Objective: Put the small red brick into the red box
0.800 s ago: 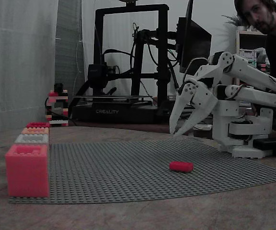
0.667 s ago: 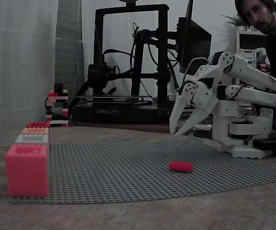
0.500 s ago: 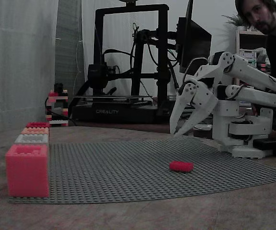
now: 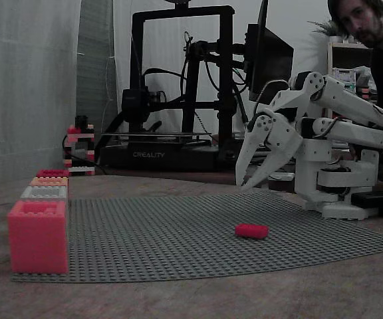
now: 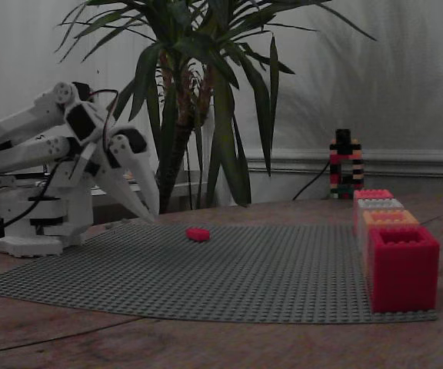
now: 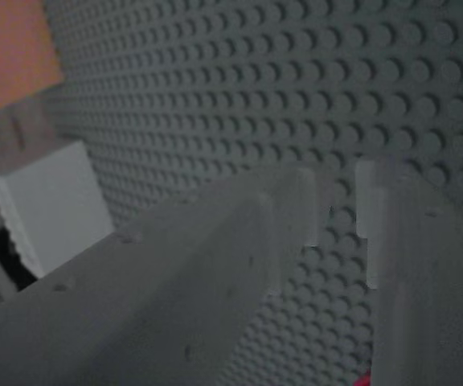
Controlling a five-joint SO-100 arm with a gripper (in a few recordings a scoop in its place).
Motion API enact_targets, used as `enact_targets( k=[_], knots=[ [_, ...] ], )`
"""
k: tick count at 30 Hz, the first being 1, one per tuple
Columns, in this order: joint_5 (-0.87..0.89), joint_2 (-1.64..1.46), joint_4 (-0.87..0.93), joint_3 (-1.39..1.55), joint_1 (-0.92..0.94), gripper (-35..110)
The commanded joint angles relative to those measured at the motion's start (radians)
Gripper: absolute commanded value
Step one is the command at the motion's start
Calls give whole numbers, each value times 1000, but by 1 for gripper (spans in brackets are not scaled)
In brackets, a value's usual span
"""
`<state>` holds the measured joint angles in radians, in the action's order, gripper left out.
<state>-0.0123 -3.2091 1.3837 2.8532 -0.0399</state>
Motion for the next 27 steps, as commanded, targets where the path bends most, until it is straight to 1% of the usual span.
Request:
enact_targets(
  k=[1, 3, 7, 9, 11, 15, 19, 23, 27],
  knots=[
    [25, 5, 14, -2, -14, 0],
    [9, 40, -23, -18, -21, 0],
    [-72, 183, -161, -97, -55, 0],
    [-121, 296, -199, -183, -80, 1],
    [-189, 449, -201, -299, -129, 3],
    [-291, 784, -101, -584, -250, 5],
    [-368, 1065, 44, -847, -345, 9],
    [-488, 1270, 146, -963, -410, 18],
    [-561, 1396, 161, -999, -440, 18]
  ],
)
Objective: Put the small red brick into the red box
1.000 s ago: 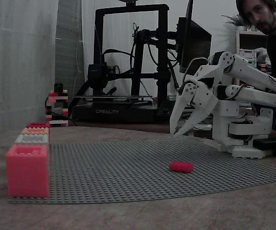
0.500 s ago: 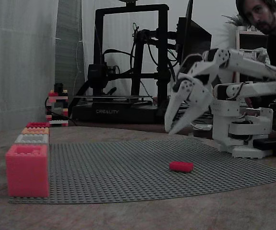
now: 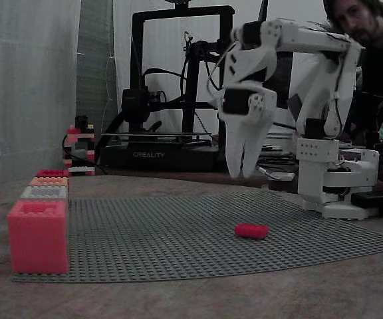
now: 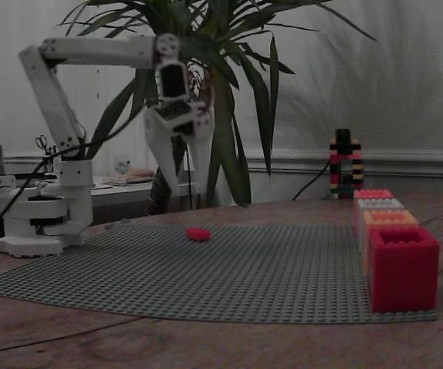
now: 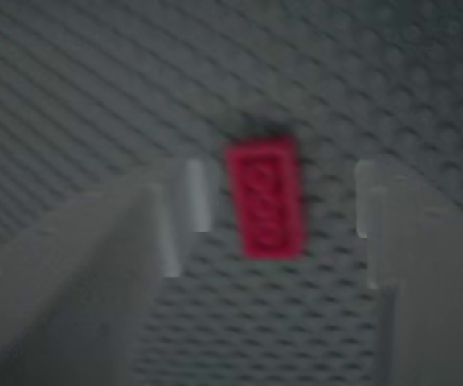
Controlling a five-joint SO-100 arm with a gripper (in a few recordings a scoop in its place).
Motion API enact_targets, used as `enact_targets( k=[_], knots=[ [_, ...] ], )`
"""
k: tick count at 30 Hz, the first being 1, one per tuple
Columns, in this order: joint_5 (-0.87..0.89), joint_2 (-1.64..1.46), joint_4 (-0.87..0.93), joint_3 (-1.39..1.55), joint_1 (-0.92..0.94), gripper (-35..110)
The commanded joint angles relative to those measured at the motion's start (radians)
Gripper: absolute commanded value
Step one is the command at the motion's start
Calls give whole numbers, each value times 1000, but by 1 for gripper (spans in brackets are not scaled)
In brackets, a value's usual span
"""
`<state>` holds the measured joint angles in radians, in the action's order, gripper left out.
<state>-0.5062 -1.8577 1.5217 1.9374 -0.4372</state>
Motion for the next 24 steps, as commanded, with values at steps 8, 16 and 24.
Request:
enact_targets(
  k=[8, 16, 24],
  knots=[
    [-106, 219, 23, -115, -87, 21],
    [-71, 295, -58, -127, -130, 20],
    [2, 336, -183, -126, -192, 18]
  ],
)
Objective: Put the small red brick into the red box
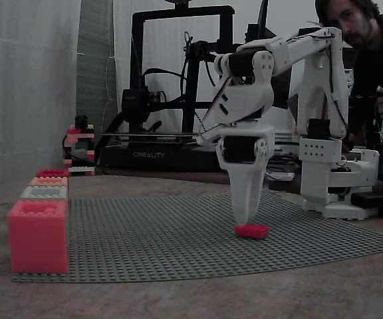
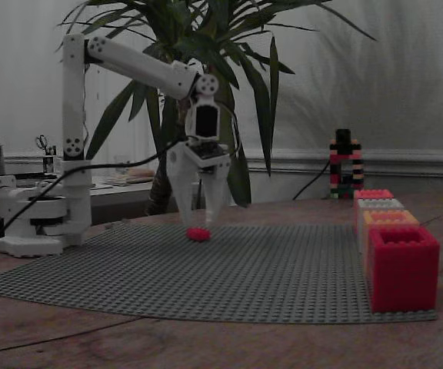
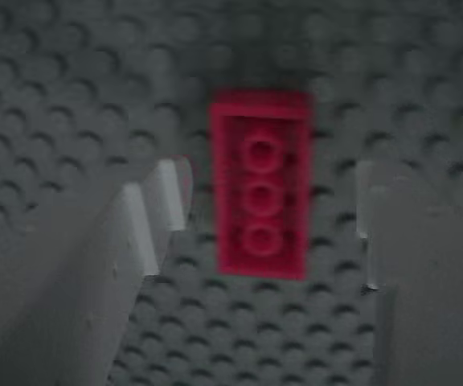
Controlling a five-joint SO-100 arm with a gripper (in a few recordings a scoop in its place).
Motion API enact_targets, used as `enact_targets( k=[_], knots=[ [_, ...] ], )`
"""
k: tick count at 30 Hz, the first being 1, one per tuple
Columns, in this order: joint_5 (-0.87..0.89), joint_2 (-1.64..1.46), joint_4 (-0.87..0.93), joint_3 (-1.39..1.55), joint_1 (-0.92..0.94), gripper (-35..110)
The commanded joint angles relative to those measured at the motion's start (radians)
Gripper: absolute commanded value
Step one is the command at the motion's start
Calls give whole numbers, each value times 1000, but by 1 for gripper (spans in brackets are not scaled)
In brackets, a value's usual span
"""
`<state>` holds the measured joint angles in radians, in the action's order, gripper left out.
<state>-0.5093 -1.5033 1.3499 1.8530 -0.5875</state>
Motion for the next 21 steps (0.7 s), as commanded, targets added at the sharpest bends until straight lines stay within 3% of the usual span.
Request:
enact_targets(
  k=[1, 12, 21],
  knots=[
    [9, -12, -12, -41, -48, 18],
    [21, 35, -25, -35, -51, 15],
    [77, 61, -29, -74, -51, 0]
  ],
)
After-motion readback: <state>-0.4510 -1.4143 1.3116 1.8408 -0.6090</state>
